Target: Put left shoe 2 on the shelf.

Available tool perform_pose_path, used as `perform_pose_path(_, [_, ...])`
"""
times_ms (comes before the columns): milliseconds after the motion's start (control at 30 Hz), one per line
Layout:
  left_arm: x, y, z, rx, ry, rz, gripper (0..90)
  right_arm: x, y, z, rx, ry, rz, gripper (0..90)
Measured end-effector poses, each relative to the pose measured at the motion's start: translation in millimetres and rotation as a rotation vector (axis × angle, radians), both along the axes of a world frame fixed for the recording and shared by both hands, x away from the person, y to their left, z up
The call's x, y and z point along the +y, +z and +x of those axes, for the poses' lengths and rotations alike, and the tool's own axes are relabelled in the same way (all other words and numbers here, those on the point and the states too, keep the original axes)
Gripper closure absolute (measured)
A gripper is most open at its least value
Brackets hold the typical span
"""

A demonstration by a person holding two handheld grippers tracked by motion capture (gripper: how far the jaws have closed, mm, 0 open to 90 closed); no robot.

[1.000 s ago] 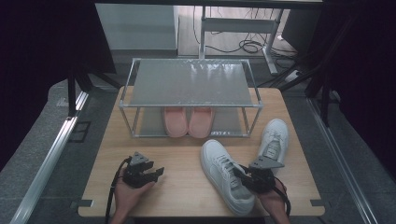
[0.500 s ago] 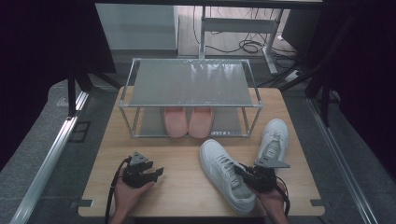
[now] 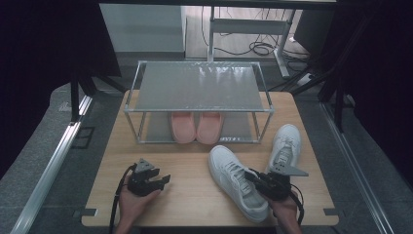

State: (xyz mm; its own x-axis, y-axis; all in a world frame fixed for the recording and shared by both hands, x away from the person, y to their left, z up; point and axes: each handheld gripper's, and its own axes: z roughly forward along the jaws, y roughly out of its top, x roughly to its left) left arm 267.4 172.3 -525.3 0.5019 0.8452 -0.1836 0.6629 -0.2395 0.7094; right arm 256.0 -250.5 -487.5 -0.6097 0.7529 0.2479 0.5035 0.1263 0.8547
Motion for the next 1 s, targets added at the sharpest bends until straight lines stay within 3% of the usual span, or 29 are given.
perform_pose_path(300, [0.1, -0.1, 0.0, 0.0, 0.0, 0.0, 46.2, -9.7, 5.9, -1.2, -0.015, -0.015, 0.14, 78.4])
perform_pose_path(633, [0.1, 0.2, -0.1, -0.002, 0.003, -0.004, 46.2, -16.3, 22.5, -7.9, -0.064, -0.002, 0.242, 78.5])
perform_pose_path(1000, [-0.6, -0.1, -0.1, 0.001, 0.002, -0.005, 46.2, -20.0, 36.9, -9.9, -0.098, 0.004, 0.293, 78.6])
